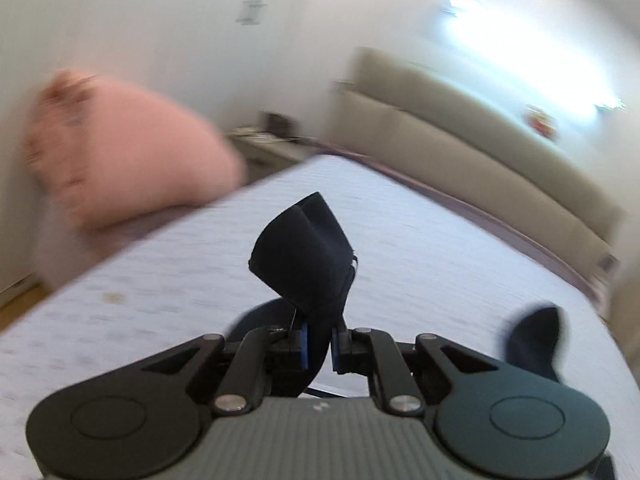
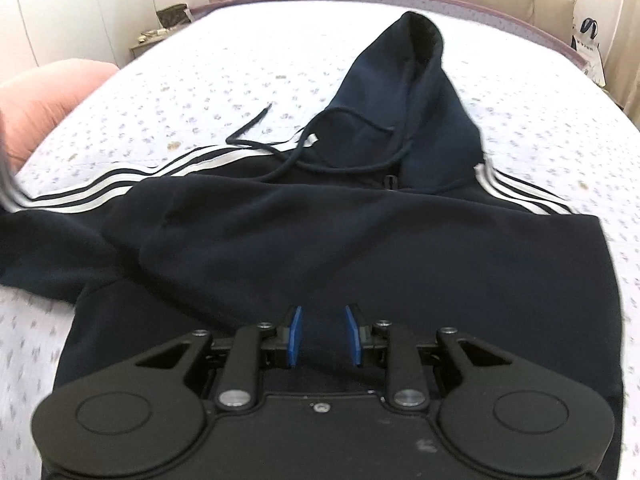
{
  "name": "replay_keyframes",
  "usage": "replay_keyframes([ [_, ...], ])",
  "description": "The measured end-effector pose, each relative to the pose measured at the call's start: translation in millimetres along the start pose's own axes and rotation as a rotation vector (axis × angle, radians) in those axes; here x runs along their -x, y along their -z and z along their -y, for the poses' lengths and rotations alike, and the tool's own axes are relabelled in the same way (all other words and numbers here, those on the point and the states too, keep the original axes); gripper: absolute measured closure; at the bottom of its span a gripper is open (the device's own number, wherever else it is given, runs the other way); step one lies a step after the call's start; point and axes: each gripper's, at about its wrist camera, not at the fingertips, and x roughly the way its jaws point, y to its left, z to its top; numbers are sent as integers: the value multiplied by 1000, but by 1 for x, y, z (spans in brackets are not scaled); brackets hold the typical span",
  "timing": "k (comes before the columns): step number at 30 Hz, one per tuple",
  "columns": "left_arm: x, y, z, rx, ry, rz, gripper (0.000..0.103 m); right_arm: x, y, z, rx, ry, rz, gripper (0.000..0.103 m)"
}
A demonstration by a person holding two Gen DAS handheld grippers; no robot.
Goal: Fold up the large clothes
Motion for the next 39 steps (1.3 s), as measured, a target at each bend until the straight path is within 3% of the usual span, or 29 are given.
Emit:
replay_keyframes([
  [9,-2,85,215,-236,408,-102,92,38,22,59,-63,5,25,73],
  [13,-17,140,292,-331,485,-162,91,48,23,100,-154,13,39,73],
  [14,-23,155,303,-360,482,-179,85,49,24,110,-172,26,41,73],
  [17,-56,205,324,-420,455,-300,48,45,28,141,-222,45,19,72],
  [20,-75,233,317,-410,410,-420,48,36,33,165,-262,26,-16,70],
  [22,-75,232,295,-375,397,-436,48,32,30,175,-280,-3,-14,55],
  [24,-70,224,274,-330,370,-436,47,27,23,178,-293,-48,0,28],
  [25,-67,217,262,-308,351,-436,47,24,19,179,-298,-72,7,25],
  [29,-67,197,221,-247,241,-412,47,0,-1,183,-346,-171,16,26],
  [34,-74,175,183,-191,101,-378,49,-35,-11,183,-378,-196,-37,26],
  [35,-78,172,177,-172,75,-377,50,-41,-10,181,-377,-220,-53,33],
  [36,-84,170,169,-148,49,-376,51,-46,-10,179,-375,-256,-78,52],
  [37,-82,167,164,-127,37,-370,51,-49,-8,176,-370,-272,-93,63],
  [38,-84,163,161,-110,30,-364,51,-48,-7,171,-349,-258,-83,83],
  [39,-87,160,158,-98,20,-355,51,-45,-8,166,-313,-237,-63,92],
])
